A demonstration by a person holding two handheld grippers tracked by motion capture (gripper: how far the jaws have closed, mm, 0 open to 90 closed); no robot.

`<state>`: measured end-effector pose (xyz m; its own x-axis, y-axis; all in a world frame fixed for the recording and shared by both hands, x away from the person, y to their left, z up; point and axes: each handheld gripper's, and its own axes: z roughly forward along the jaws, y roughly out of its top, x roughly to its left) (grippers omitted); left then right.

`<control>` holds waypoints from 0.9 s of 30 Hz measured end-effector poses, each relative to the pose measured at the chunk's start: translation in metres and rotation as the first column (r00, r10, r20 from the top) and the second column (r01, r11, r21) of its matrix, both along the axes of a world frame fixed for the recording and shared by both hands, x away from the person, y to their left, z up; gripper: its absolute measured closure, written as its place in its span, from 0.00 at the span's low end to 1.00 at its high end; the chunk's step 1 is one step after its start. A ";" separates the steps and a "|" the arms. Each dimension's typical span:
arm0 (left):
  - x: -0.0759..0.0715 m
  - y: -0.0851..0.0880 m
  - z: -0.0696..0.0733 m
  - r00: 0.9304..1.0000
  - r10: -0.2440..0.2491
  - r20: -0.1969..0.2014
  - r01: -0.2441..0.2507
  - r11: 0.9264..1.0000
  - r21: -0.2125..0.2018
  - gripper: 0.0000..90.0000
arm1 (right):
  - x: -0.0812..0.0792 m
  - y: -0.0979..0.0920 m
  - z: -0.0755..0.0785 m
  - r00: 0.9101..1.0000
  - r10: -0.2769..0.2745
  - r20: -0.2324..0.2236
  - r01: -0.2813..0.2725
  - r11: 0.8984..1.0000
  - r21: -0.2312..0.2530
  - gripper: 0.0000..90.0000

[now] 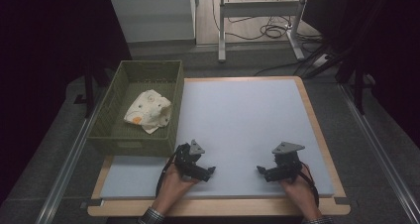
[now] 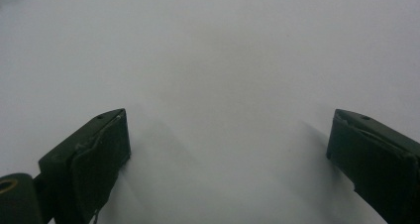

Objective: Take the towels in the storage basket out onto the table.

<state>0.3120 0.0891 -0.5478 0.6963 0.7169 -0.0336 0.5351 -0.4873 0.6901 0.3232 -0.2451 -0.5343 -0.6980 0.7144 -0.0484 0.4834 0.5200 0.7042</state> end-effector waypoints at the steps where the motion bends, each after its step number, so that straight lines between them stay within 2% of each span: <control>1: 0.000 0.000 0.000 1.000 0.000 0.000 0.000 1.000 0.001 0.00 | 0.000 0.000 0.000 1.000 0.000 0.001 0.000 1.000 0.000 0.04; 27: 0.001 0.000 0.001 1.000 -0.001 -0.007 0.001 1.000 -0.001 0.00 | 0.000 0.000 0.000 1.000 -0.001 0.000 0.001 1.000 -0.001 0.04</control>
